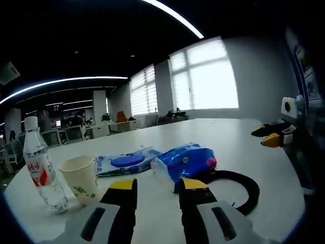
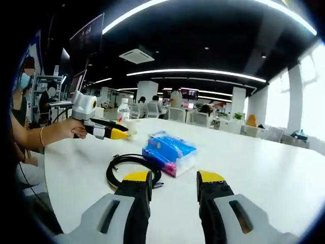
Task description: Arrange the tabletop items into an orderly group along one side of the table until the central work area is clear of visible clutter.
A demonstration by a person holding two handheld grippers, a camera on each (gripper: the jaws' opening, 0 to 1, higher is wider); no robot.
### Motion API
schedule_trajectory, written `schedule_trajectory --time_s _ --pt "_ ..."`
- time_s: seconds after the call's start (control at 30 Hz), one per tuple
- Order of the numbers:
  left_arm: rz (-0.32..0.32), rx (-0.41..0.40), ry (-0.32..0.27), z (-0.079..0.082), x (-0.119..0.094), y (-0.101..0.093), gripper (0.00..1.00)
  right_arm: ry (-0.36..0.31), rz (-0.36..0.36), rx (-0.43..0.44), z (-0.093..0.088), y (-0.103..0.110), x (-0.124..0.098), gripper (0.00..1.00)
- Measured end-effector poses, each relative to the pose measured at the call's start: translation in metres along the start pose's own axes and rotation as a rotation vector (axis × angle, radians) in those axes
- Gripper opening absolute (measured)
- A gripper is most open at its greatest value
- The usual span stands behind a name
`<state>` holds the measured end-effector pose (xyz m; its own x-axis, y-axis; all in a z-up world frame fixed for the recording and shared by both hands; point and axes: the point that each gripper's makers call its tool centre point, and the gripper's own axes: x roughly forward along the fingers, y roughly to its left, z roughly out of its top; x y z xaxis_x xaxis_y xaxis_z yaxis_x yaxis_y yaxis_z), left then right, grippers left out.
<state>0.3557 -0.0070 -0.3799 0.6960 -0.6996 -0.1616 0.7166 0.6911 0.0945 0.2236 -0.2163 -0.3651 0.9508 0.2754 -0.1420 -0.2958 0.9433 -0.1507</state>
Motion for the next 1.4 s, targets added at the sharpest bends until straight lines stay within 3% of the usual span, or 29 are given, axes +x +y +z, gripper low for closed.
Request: schedule_trajectory --time_s 0.2,0.27,0.5,0.9,1.4 --pt "-0.028 -0.014 0.028 -0.006 0.009 -0.003 0.31 0.012 0.009 0.008 0.002 -0.003 0.010 0.33" --pt "-0.037 -0.025 0.026 -0.006 0.012 -0.004 0.31 -0.005 0.040 0.075 0.005 0.001 0.015 0.33" --pt "-0.073 -0.029 0.033 -0.006 0.023 -0.014 0.31 -0.007 0.028 0.082 0.006 -0.005 0.034 0.33" --pt "-0.078 -0.048 0.047 -0.008 0.041 -0.016 0.31 0.054 0.033 0.109 -0.014 -0.006 0.069 0.29" --pt "-0.032 -0.061 0.059 -0.014 0.054 -0.014 0.30 0.075 0.019 0.066 -0.017 -0.002 0.098 0.28"
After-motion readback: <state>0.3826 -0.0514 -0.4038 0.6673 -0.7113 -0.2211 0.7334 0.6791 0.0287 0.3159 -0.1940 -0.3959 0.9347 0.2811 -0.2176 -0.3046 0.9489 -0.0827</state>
